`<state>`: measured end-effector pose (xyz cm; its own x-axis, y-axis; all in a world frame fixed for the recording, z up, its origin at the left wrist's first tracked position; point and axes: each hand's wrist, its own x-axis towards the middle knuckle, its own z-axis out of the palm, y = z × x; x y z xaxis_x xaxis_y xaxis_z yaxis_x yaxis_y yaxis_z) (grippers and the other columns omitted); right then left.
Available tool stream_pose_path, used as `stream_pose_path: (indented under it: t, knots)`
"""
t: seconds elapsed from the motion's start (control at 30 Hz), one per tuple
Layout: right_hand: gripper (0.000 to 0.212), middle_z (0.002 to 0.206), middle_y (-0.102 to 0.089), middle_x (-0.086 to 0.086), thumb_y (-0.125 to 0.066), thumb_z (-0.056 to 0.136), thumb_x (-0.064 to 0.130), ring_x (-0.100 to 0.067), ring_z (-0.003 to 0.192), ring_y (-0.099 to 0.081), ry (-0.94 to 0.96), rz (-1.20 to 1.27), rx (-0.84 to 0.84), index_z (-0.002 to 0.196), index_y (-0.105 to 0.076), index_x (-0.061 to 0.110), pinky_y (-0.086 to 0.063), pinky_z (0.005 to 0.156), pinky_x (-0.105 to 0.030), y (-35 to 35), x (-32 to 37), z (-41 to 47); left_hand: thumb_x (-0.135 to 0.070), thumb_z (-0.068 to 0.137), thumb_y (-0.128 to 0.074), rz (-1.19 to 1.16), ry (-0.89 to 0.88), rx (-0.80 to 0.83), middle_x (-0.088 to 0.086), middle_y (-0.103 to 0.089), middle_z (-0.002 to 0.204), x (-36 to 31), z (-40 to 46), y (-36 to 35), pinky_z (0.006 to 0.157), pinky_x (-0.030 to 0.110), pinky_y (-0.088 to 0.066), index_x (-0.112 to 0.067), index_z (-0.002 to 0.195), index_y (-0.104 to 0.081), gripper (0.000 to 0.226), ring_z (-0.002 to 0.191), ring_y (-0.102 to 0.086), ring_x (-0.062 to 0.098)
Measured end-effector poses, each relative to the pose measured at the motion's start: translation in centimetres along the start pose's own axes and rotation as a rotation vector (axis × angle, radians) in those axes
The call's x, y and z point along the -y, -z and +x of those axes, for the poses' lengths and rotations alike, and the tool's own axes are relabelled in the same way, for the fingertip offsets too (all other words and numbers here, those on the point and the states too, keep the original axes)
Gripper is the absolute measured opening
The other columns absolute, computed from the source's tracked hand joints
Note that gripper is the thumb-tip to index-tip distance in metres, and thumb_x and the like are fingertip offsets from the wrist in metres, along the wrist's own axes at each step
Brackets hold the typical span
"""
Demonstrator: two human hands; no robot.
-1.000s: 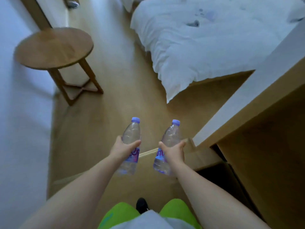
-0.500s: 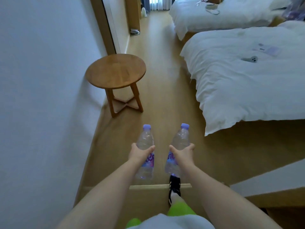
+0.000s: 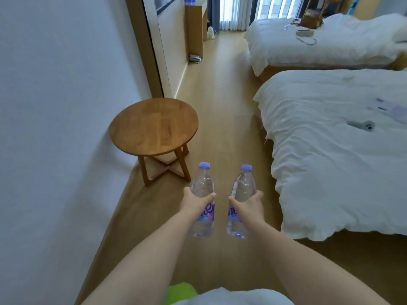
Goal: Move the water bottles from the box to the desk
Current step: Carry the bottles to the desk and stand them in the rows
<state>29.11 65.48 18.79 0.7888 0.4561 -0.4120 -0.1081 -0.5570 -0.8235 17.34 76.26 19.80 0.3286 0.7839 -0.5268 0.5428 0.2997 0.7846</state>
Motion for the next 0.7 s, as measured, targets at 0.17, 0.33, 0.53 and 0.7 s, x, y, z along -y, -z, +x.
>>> stream_pose_path:
  t: [0.17,0.33,0.53,0.7]
  knots:
    - [0.065,0.109,-0.053,-0.008,-0.078,0.078,0.031,-0.022,0.090,-0.063,0.045,0.027,-0.021,0.117,-0.026,0.023,-0.056,0.073,-0.037,0.2,4.8,8.1,-0.041,0.072,-0.078,0.026,0.006,-0.032,0.002,-0.055,0.102,-5.2,6.6,-1.4,0.089,0.043,-0.052,-0.020,0.109,-0.034,0.062,0.096,-0.061,0.025]
    - [0.066,0.106,-0.052,-0.005,-0.078,0.078,0.032,-0.018,0.086,-0.062,0.043,0.033,-0.033,0.113,-0.022,0.028,-0.054,0.063,-0.028,-1.6,9.1,16.6,-0.045,0.072,-0.077,0.062,-0.016,-0.056,-0.002,-0.053,0.093,-10.0,15.5,-2.3,0.074,0.033,-0.048,-0.022,0.110,-0.034,0.062,0.083,-0.058,0.019]
    - [0.066,0.107,-0.053,-0.005,-0.076,0.080,0.034,-0.017,0.087,-0.061,0.030,-0.002,-0.058,0.120,-0.026,0.022,-0.048,0.059,-0.024,-4.6,15.6,27.2,-0.045,0.071,-0.077,0.122,-0.059,-0.016,0.001,-0.055,0.103,-17.5,27.5,-2.9,0.085,0.039,-0.052,-0.023,0.108,-0.033,0.061,0.092,-0.060,0.023]
    - [0.061,0.106,-0.053,-0.006,-0.074,0.081,0.033,-0.019,0.087,-0.060,-0.026,-0.005,-0.088,0.111,-0.022,0.024,-0.050,0.066,-0.030,-5.4,21.2,34.9,-0.046,0.073,-0.076,0.196,-0.055,0.014,0.001,-0.054,0.107,-24.0,35.4,-2.6,0.089,0.043,-0.051,-0.022,0.115,-0.032,0.064,0.092,-0.057,0.023]
